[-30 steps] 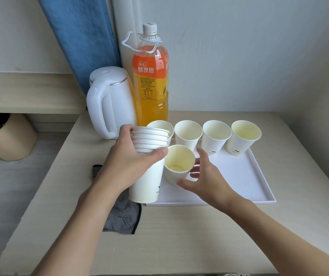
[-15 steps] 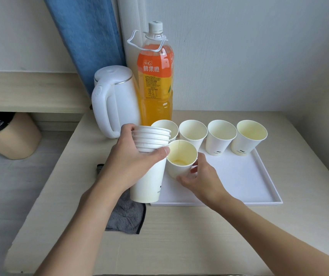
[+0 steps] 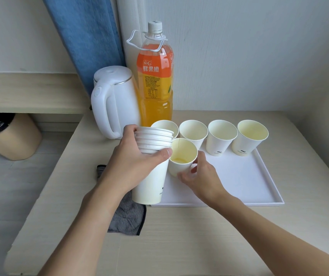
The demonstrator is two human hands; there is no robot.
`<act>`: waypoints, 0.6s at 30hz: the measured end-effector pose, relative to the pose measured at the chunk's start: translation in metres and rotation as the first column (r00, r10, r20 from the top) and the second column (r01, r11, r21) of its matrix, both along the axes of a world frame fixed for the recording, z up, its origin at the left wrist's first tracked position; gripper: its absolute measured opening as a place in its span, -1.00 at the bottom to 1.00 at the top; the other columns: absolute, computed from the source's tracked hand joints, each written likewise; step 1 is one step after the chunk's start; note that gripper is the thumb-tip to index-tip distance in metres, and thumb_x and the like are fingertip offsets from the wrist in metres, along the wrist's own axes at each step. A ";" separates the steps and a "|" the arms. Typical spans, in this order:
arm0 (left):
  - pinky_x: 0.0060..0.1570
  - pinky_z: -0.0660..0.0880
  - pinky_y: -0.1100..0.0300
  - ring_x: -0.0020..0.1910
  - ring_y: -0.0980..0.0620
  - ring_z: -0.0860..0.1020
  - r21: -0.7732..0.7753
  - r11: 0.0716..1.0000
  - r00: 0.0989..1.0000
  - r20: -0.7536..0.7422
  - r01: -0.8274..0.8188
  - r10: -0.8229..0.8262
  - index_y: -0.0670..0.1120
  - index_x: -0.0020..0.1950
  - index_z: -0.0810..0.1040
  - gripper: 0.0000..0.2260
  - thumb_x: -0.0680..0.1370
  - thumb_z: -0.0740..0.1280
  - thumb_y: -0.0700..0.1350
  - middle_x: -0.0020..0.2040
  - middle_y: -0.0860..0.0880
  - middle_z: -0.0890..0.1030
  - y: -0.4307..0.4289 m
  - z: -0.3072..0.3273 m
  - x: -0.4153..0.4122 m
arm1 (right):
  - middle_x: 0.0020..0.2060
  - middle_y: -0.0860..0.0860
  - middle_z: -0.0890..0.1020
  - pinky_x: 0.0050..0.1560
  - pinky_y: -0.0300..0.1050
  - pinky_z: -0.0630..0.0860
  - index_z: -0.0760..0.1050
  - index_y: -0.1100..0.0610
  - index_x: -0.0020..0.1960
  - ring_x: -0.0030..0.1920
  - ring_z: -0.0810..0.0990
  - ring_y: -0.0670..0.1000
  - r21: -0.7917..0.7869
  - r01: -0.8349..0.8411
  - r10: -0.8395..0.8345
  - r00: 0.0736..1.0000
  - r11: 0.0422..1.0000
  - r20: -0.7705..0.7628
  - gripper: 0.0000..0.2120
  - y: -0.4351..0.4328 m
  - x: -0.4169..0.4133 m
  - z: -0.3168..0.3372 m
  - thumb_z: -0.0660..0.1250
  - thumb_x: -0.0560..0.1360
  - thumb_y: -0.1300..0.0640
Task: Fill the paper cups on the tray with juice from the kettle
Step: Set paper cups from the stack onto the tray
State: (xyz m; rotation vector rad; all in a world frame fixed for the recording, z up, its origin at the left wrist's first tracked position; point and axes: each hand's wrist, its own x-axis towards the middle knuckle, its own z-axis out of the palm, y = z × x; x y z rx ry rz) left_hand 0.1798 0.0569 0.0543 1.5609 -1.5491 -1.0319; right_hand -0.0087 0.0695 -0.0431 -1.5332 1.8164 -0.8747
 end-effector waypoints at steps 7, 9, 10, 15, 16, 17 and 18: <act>0.15 0.58 0.03 0.07 0.19 0.58 0.003 1.000 1.000 0.001 0.011 -0.011 0.17 0.24 0.31 -0.41 0.39 0.62 0.08 0.06 0.25 0.51 0.000 0.000 -0.002 | 0.04 -0.07 0.56 -0.09 -0.08 0.51 0.28 0.04 0.21 -0.04 0.56 -0.01 0.019 -0.013 0.014 1.000 1.000 -0.010 -0.55 0.000 -0.001 0.002 0.44 0.44 0.09; 0.13 0.58 0.05 0.06 0.20 0.58 0.001 1.000 1.000 0.004 0.016 -0.016 0.17 0.23 0.31 -0.41 0.39 0.62 0.07 0.05 0.25 0.52 0.000 0.000 -0.002 | 0.02 -0.06 0.57 -0.10 -0.10 0.49 0.28 0.03 0.20 -0.04 0.55 -0.02 0.026 -0.009 0.008 1.000 1.000 0.007 -0.56 0.000 -0.001 0.002 0.44 0.44 0.10; 0.12 0.58 0.05 0.06 0.20 0.58 -0.002 1.000 1.000 0.005 0.019 -0.019 0.17 0.23 0.31 -0.41 0.39 0.62 0.08 0.05 0.25 0.52 0.001 0.001 -0.002 | 0.02 -0.06 0.57 -0.10 -0.11 0.49 0.28 0.04 0.20 -0.04 0.55 -0.01 0.034 -0.009 0.008 1.000 0.999 0.016 -0.56 0.001 -0.001 0.003 0.44 0.44 0.10; 0.14 0.56 0.10 0.08 0.25 0.56 -0.021 0.998 0.998 -0.009 0.055 -0.055 0.15 0.29 0.33 -0.38 0.38 0.62 0.09 0.10 0.26 0.52 0.001 0.001 -0.005 | 0.08 0.01 0.53 -0.08 -0.15 0.50 0.25 0.12 0.41 -0.01 0.53 0.00 0.079 0.069 -0.066 0.997 0.995 -0.031 -0.44 0.009 -0.006 0.009 0.37 0.46 0.19; 0.16 0.56 0.11 0.10 0.24 0.57 -0.024 0.997 0.997 -0.010 0.077 -0.077 0.14 0.32 0.35 -0.34 0.36 0.63 0.11 0.13 0.24 0.54 0.001 0.002 -0.006 | 0.03 0.01 0.54 -0.16 -0.23 0.48 0.28 0.12 0.38 -0.07 0.53 -0.04 0.037 0.127 -0.126 0.992 0.991 -0.010 -0.50 0.011 -0.006 0.018 0.33 0.48 0.23; 0.18 0.56 0.11 0.12 0.22 0.58 -0.030 0.994 0.995 -0.008 0.103 -0.103 0.12 0.36 0.36 -0.28 0.32 0.64 0.17 0.17 0.21 0.57 0.002 0.002 -0.007 | -0.04 -0.01 0.55 -0.24 -0.31 0.45 0.33 0.10 0.34 -0.15 0.52 -0.10 -0.022 0.180 -0.178 0.983 0.983 0.053 -0.58 0.014 -0.007 0.027 0.30 0.50 0.25; 0.19 0.57 0.10 0.14 0.21 0.59 -0.036 0.991 0.992 -0.004 0.126 -0.126 0.11 0.39 0.38 -0.22 0.27 0.63 0.22 0.19 0.20 0.58 0.003 0.002 -0.009 | -0.11 -0.04 0.56 -0.28 -0.36 0.42 0.37 0.08 0.29 -0.22 0.51 -0.15 -0.088 0.208 -0.194 0.970 0.974 0.146 -0.65 0.016 -0.007 0.038 0.29 0.53 0.25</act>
